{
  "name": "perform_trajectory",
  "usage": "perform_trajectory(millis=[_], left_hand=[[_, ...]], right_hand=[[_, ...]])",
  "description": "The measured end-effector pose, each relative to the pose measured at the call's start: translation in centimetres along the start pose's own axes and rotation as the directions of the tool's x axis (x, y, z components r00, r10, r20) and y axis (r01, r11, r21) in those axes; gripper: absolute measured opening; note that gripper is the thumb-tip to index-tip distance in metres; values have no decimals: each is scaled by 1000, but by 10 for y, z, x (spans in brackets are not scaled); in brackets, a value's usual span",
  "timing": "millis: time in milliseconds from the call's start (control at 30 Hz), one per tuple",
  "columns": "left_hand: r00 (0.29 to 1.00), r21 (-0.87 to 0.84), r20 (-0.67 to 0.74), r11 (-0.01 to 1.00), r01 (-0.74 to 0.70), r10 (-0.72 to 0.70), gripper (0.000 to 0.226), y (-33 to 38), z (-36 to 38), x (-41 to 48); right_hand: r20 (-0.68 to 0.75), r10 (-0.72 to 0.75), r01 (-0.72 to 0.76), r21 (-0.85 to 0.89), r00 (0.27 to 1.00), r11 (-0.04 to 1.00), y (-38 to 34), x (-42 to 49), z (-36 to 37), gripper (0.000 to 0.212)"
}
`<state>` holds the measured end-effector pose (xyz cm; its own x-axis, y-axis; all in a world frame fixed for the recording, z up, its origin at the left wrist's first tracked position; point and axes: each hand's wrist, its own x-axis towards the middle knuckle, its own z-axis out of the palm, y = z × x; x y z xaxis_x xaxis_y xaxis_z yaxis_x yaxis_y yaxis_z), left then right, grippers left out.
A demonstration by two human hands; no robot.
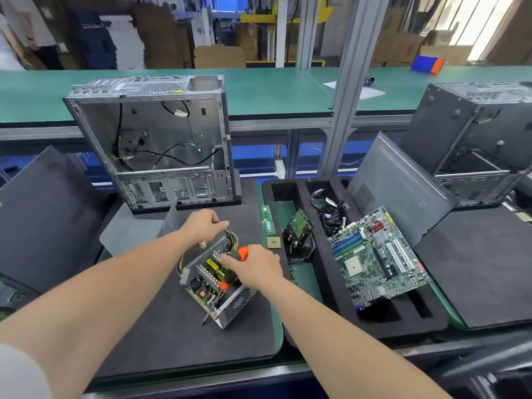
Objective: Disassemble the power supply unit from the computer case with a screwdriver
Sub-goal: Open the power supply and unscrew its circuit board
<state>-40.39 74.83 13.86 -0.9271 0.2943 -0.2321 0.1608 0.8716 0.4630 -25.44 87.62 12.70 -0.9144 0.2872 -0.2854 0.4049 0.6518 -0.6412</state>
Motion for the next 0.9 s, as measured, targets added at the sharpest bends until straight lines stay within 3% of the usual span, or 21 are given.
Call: perform_trajectory(millis=[167, 267, 400, 467, 533, 600, 800, 900], left_hand=[[996, -77, 90, 997, -5, 12, 26, 9, 5, -19], [990, -53, 139, 998, -19, 27, 24, 9, 5, -33], [999, -16, 22, 999, -40, 40, 19, 5, 12, -44], [1000, -155, -13, 988, 12, -14, 17, 1, 17, -45], [996, -364, 24, 927, 89, -86, 24, 4, 21, -46], [991, -469, 78, 874, 131, -106, 27, 13, 22, -47], [985, -328, 126, 932, 152, -116, 16, 26, 18, -52], [991, -151, 115, 985, 79, -62, 12, 10, 5, -63]], right_hand=[[8, 49, -49, 2, 999, 999, -1, -11, 7, 59], [101, 30, -46, 163, 994, 985, -8, -16, 15, 57], [93, 12, -20, 85, 996, 996, -22, -24, 21, 63], [84, 25, -30, 67, 996, 997, -21, -23, 18, 64], [52, 51, -56, 106, 997, 993, -15, -21, 14, 59], [14, 81, -82, 192, 997, 978, -7, -19, 12, 54], [-60, 144, -105, 422, 988, 901, 8, -18, 9, 46], [-108, 180, -109, 472, 978, 875, 13, -15, 5, 46]])
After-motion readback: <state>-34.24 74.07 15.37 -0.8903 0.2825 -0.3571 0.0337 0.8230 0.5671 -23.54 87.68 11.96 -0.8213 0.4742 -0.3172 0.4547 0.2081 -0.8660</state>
